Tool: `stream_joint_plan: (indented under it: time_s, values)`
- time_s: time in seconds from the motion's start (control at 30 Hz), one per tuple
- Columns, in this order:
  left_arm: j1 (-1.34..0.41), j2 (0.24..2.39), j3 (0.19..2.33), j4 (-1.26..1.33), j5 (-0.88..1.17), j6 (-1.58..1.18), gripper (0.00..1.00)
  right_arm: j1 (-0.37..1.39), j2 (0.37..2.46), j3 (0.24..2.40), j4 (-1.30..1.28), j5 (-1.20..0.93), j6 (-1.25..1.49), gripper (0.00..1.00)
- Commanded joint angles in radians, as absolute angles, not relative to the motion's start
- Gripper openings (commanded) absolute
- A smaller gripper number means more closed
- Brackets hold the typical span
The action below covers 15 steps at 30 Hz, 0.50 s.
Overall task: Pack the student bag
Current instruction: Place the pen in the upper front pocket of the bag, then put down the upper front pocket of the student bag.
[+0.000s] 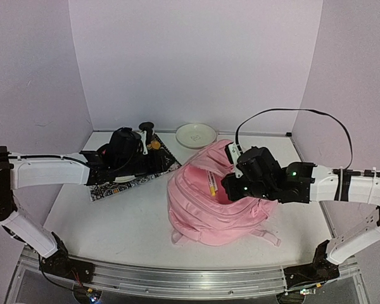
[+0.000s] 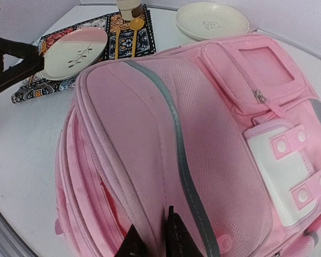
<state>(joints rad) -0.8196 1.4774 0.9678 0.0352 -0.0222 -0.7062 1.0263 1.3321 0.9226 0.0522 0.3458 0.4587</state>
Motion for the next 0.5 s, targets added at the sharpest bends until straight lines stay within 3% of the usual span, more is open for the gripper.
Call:
stream_joint_plan:
  time_s: [0.0,0.17,0.47]
  values:
    - [-0.762,1.554,1.073,0.006,0.044,-0.619,0.65,1.031,1.273,0.901,0.002,0.288,0.536,0.26]
    - [-0.753,1.672,1.183,-0.027,0.133,-0.575,0.66,1.032,1.243,0.887,-0.037,0.218,0.591,0.49]
    - [-0.750,1.788,1.269,-0.047,0.233,-0.543,0.67,0.978,1.098,0.804,-0.048,0.177,0.749,0.75]
